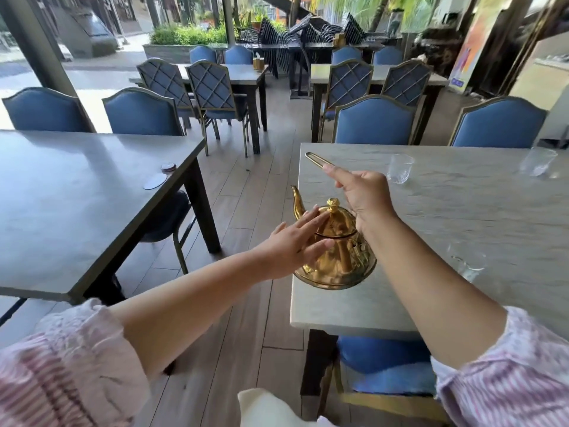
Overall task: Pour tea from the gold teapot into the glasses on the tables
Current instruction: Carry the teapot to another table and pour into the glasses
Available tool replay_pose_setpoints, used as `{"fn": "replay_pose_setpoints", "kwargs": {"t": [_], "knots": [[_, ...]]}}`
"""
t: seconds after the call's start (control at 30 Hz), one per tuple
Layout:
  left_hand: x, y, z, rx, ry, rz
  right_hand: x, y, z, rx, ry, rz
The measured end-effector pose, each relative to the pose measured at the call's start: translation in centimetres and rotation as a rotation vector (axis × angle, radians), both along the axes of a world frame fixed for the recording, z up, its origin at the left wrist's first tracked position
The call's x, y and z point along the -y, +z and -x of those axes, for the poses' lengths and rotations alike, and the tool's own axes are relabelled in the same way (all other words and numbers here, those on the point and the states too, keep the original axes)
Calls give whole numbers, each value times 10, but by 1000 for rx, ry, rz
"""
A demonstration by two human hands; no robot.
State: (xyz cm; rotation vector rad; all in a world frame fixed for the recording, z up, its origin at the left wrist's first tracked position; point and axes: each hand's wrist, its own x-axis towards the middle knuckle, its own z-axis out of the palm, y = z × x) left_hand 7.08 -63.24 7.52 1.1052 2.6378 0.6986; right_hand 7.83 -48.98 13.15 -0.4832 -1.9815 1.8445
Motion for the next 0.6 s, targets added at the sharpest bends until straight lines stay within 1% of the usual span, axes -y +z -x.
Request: {"fn": "replay_pose_setpoints", "kwargs": {"t": [0.2, 0.4, 0.6], "knots": [[10, 2, 81, 20, -77, 12, 10, -3, 66, -22, -71, -5], [5, -3, 137, -10, -157, -12, 4, -7, 108, -9, -148, 13], [-11, -13, 196, -2, -333, 68, -15, -19, 148, 13, -220, 55]]}}
